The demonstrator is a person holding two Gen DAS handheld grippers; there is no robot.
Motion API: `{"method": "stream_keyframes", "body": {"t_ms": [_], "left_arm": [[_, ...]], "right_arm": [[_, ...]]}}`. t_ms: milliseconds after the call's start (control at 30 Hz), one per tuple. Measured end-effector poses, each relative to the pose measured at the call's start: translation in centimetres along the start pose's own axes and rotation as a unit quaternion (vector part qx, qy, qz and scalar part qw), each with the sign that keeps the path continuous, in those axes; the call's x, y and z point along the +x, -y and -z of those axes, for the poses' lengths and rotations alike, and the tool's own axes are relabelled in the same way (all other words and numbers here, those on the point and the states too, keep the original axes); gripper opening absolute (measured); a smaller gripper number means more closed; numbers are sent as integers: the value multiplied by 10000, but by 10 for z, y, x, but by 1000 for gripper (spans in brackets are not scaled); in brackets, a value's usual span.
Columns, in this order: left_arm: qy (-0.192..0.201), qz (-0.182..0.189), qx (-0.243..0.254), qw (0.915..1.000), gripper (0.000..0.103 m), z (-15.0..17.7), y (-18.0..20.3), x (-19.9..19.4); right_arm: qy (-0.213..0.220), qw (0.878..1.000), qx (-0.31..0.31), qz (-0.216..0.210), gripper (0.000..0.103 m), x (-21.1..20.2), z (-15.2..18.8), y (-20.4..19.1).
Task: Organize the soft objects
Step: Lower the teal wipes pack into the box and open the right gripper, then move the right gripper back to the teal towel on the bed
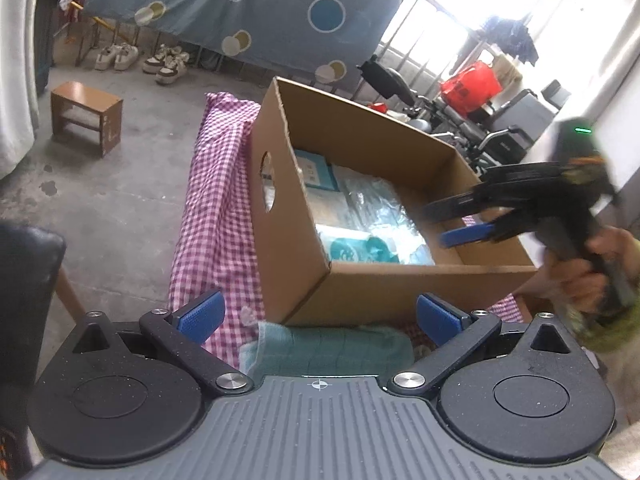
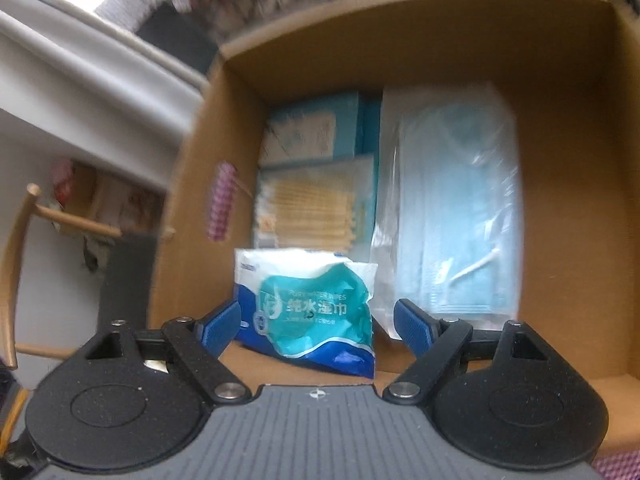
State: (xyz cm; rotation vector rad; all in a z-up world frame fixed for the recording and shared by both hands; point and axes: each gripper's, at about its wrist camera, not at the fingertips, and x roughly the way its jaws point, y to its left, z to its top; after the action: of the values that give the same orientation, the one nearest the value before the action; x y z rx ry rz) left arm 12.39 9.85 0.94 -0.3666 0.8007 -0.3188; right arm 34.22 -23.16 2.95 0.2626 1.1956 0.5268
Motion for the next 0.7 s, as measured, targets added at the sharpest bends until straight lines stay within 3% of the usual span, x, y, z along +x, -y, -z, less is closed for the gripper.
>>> {"method": "stream_keyframes", "body": {"t_ms": [133, 233, 333, 600, 700], "left_arm": [[-5, -123, -31, 9999, 102, 7, 2, -5], [-24, -232, 23, 9997, 102, 13, 7, -8], [-46, -386, 85, 9992, 102, 16, 11, -10], [-245, -751, 307, 9964, 102, 44, 20, -2], [-392, -846, 460, 9946, 102, 59, 26, 7]], "right_arm": [[868, 9961, -182, 1, 93, -46, 32, -7], [1479, 9880, -393, 184, 101, -71, 63, -14], [1919, 9789, -567, 422, 103, -86, 93, -22], [2534, 9580, -638, 1183, 103, -77, 161, -32], [2564, 9592, -679, 981, 103, -63, 176, -32]]}}
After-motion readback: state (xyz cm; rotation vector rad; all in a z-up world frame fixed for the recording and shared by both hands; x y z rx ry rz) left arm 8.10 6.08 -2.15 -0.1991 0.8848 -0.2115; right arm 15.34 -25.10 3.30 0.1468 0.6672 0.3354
